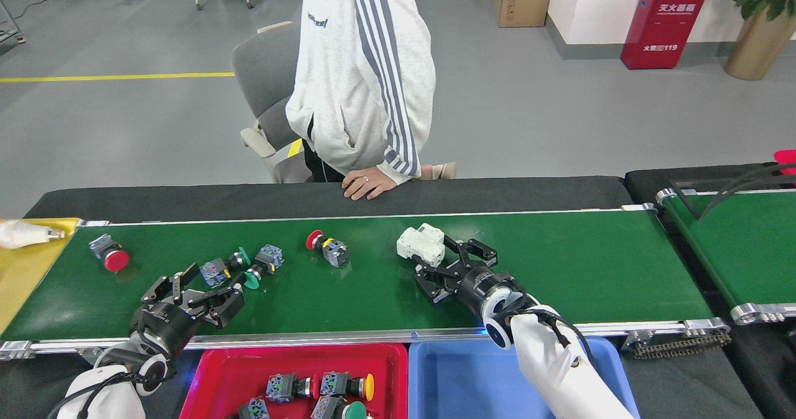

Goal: Pick switch part from conveyor to tray
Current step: 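Carry the white module toward the robot and release into blue tray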

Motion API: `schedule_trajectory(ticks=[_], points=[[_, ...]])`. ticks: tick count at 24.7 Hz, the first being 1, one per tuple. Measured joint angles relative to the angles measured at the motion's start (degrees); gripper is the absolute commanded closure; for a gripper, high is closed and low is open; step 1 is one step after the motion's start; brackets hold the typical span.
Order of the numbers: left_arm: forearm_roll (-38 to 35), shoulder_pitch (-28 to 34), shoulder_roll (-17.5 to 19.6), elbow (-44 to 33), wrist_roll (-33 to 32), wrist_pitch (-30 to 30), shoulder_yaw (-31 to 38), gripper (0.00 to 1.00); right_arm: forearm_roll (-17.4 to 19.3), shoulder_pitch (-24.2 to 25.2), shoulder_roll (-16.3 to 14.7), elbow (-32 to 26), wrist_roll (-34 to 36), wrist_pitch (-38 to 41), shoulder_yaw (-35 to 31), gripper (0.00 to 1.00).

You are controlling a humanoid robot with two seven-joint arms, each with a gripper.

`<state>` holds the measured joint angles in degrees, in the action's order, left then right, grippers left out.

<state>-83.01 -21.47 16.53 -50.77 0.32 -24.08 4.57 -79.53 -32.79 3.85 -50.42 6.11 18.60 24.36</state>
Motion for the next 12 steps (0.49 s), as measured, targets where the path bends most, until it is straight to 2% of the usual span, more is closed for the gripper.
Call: schedule_trajectory(ticks=[3, 5, 6, 8, 9, 10, 12], points=[[0.01, 0.07, 2.33, 3.84, 2.85, 2.61, 0.21, 0.06, 0.48, 6.15, -6.26, -11.41, 0.13, 5.84, -0.33, 0.98], [0.34, 0.21, 2.71, 4.8, 4.03, 3.44, 0.45, 0.19, 2.25, 13.11, -10.35, -19.36, 0.2, 10.42, -0.61, 0.98], [0.5, 0.42, 2.71, 4.84, 4.38, 3.47, 0.46, 0.31, 2.96, 16.57, -12.37, -22.6, 0.2, 12.46, -0.53, 0.9], [1.16, 0.96, 2.82, 4.68, 4.91, 3.7, 0.65, 0.56, 3.55, 22.08, -16.36, -27.01, 0.17, 15.18, -0.53, 0.27], [1.84, 1.59, 3.07, 4.36, 5.34, 3.57, 0.77, 0.72, 3.69, 24.17, -17.7, -28.5, -0.03, 15.95, -0.6, 0.06], [2.83, 2.3, 3.35, 4.01, 5.99, 2.54, 0.91, 0.81, 3.74, 26.49, -18.7, -30.01, -0.1, 16.69, -1.13, 0.03], [5.12, 3.65, 3.71, 2.86, 6.88, -0.91, 1.49, 0.89, 3.92, 30.45, -19.29, -32.04, 0.45, 17.39, -3.41, 0.01]])
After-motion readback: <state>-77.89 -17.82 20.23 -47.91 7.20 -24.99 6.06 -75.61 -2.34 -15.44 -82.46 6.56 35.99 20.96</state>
